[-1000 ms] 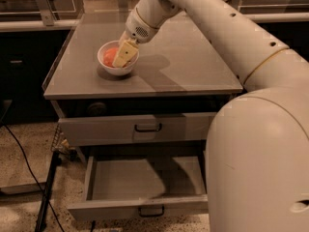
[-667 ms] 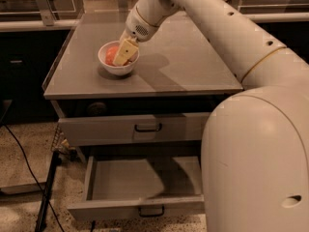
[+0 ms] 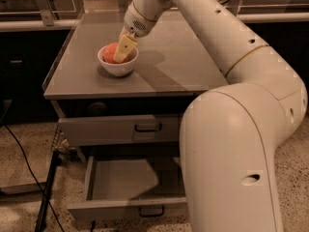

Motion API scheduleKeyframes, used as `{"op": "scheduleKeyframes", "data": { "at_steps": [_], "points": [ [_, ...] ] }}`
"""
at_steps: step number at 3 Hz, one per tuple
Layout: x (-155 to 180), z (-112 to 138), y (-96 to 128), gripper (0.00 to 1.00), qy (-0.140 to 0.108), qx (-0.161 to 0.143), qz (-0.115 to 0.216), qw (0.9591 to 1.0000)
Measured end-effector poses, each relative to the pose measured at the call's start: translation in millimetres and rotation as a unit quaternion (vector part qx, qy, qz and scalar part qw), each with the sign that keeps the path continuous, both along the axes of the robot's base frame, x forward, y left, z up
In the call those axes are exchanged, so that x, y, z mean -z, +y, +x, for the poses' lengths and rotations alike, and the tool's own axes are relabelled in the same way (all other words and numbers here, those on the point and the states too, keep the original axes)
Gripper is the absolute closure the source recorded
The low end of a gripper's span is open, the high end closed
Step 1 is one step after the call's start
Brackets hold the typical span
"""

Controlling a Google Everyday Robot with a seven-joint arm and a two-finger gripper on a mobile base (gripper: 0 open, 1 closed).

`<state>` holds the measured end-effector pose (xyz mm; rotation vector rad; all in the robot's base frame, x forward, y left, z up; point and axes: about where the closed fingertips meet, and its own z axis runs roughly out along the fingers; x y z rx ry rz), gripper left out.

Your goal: Place apple into middle drawer

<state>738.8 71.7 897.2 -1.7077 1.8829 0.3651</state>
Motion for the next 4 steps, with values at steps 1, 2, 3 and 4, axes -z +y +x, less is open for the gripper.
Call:
{"op": "scheduleKeyframes", "data": {
  "at_steps": [1, 2, 3, 4],
  "points": [
    [2, 2, 1, 0.42, 0.003, -0.001, -0.003, 1.0],
    [2, -11, 1, 0.46, 0.007, -0.008, 0.0, 0.9999],
    [1, -12, 3, 0.46, 0.007, -0.01, 0.001, 0.9999],
    [-1, -14, 6, 0.33, 0.006, -0.014, 0.002, 0.9999]
  ]
}}
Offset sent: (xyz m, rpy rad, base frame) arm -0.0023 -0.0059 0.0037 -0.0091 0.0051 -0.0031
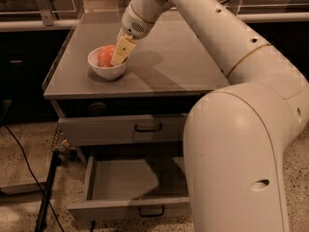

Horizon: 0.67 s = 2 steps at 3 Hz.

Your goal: Place apple into middle drawer

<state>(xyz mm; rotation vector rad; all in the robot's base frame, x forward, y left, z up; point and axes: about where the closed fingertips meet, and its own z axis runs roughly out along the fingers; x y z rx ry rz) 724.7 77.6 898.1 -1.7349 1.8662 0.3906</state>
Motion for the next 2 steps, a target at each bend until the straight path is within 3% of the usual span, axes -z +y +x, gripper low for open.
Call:
{"op": "scheduleKeyframes", "data": {
  "at_steps": [1, 2],
  "points": [
    [-2.4, -1.0, 3.9, 0.24, -0.002, -0.005, 0.001, 1.0],
    [-5.2, -1.3, 8.7, 0.32, -0.005, -0.01, 0.003, 0.9999]
  ]
}}
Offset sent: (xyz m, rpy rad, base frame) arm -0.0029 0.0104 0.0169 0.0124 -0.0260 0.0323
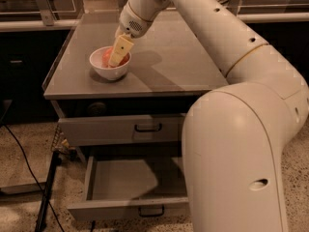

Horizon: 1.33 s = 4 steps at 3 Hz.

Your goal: Place apple into middle drawer

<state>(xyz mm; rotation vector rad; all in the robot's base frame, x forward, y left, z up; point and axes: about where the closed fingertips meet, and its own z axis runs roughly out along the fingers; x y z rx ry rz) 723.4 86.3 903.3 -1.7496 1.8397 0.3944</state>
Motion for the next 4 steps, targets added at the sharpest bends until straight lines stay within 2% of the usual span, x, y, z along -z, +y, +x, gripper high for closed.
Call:
{"op": "scheduleKeyframes", "data": {
  "at_steps": [1, 2, 4],
  "points": [
    [0, 0, 0, 0.45, 0.0, 0.0, 0.0, 1.0],
    [-7, 3, 3, 0.42, -0.007, -0.005, -0.003, 1.0],
    [3, 3, 12, 0.41, 0.005, -0.011, 0.0, 0.9999]
  ]
}}
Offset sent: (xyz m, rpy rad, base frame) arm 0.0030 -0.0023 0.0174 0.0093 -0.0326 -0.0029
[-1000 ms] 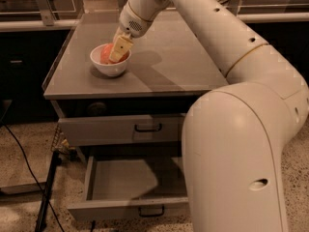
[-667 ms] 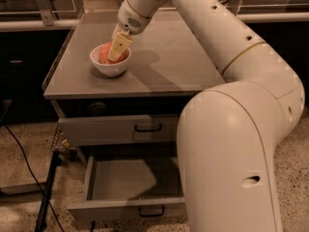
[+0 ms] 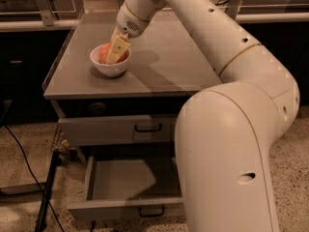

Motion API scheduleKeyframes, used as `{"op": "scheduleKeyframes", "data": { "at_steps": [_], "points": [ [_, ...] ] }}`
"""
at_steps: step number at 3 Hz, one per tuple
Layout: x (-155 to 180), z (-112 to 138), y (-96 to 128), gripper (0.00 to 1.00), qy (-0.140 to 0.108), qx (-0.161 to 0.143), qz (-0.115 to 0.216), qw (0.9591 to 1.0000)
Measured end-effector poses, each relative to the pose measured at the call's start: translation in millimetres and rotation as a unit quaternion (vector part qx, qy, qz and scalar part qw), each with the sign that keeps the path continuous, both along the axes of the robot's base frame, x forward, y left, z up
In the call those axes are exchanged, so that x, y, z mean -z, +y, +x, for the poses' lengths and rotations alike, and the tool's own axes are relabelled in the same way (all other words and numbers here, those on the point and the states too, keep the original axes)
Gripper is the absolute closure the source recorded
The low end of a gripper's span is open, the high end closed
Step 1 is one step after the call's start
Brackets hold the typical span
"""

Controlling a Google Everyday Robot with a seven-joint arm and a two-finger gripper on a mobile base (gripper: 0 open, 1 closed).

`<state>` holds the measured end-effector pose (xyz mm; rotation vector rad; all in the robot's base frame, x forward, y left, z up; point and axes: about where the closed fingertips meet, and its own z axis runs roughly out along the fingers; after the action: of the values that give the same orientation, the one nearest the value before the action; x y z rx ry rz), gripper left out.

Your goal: Place apple into middle drawer

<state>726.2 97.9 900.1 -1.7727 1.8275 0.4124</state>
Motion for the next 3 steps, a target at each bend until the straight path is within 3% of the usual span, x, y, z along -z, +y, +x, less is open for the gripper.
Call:
{"op": "scheduleKeyframes", "data": {
  "at_steps": [3],
  "points": [
    [14, -2, 9, 0.42, 0.014, -0.008, -0.001, 0.9999]
  ]
}}
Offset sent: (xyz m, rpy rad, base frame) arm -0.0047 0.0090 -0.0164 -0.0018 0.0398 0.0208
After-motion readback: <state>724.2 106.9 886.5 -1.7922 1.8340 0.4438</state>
